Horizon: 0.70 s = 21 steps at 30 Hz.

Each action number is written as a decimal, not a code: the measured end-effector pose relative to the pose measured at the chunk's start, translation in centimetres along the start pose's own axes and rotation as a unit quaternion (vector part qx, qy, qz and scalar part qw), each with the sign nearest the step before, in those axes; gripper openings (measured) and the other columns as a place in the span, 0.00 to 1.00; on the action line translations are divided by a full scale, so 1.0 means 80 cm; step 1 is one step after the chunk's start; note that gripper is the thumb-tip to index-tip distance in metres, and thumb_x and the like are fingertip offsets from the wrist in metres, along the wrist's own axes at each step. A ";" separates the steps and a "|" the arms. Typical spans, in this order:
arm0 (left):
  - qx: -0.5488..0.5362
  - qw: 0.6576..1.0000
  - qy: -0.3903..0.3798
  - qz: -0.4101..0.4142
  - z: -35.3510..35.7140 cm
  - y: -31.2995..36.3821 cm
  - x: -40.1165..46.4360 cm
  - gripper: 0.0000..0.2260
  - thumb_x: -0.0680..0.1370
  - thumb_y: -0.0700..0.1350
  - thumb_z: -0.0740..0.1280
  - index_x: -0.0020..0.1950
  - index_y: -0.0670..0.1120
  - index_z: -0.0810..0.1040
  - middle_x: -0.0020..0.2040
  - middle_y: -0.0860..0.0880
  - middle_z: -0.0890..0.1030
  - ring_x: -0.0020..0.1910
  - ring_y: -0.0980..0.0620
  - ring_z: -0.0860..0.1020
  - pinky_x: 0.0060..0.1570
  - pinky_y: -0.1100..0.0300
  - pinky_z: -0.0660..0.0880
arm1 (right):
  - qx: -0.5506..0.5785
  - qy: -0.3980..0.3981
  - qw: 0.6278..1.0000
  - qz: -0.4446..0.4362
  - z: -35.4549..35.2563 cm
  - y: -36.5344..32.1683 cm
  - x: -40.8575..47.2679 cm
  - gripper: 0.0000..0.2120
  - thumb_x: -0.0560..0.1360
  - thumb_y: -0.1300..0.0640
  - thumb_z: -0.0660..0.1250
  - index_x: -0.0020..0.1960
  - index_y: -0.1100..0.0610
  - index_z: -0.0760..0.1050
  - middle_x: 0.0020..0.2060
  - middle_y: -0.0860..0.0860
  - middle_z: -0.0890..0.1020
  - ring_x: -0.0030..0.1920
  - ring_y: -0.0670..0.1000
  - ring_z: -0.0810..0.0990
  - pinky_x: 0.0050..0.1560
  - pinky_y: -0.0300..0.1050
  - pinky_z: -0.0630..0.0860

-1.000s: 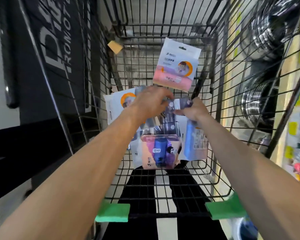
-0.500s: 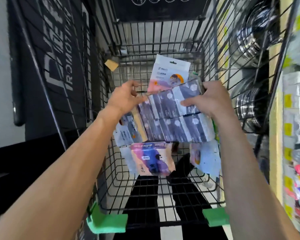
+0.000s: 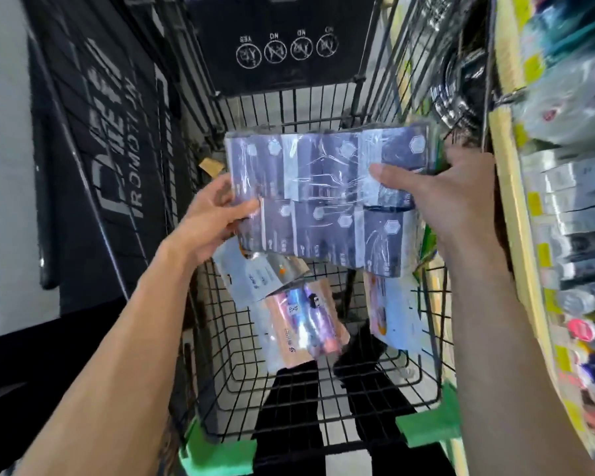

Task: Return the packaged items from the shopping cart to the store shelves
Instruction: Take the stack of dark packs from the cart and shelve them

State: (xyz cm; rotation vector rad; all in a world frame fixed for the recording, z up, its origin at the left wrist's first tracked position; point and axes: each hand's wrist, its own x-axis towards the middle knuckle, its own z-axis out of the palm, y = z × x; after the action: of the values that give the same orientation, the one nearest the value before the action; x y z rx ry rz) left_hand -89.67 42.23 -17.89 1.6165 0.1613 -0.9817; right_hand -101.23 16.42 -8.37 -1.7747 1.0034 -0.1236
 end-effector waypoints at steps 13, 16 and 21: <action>0.113 0.975 -0.039 0.187 0.078 0.224 -0.074 0.20 0.75 0.36 0.74 0.63 0.52 0.76 0.52 0.47 0.86 0.47 0.51 0.85 0.41 0.61 0.80 | -0.007 0.242 0.969 -0.045 -0.132 -0.099 -0.060 0.24 0.61 0.34 0.75 0.39 0.55 0.84 0.36 0.51 0.83 0.42 0.51 0.81 0.44 0.48 0.77; 0.134 0.965 -0.055 0.218 0.120 0.268 -0.077 0.21 0.73 0.36 0.75 0.62 0.51 0.77 0.53 0.43 0.84 0.43 0.51 0.83 0.39 0.63 0.79 | -0.032 0.315 0.947 -0.051 -0.170 -0.113 -0.085 0.25 0.65 0.33 0.73 0.37 0.57 0.80 0.29 0.50 0.79 0.34 0.52 0.77 0.35 0.43 0.65; 0.155 0.946 -0.106 0.264 0.232 0.333 -0.081 0.22 0.70 0.40 0.79 0.57 0.56 0.77 0.54 0.40 0.81 0.48 0.47 0.77 0.44 0.55 0.77 | -0.107 0.378 0.919 -0.040 -0.256 -0.126 -0.128 0.20 0.73 0.39 0.71 0.49 0.57 0.77 0.35 0.50 0.80 0.39 0.55 0.79 0.39 0.48 0.70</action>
State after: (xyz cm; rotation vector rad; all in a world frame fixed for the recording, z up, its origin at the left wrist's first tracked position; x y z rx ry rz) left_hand -87.50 20.42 6.95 1.6928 -0.5747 -0.7718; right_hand -112.60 9.41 12.74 -2.0074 1.5281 -0.8308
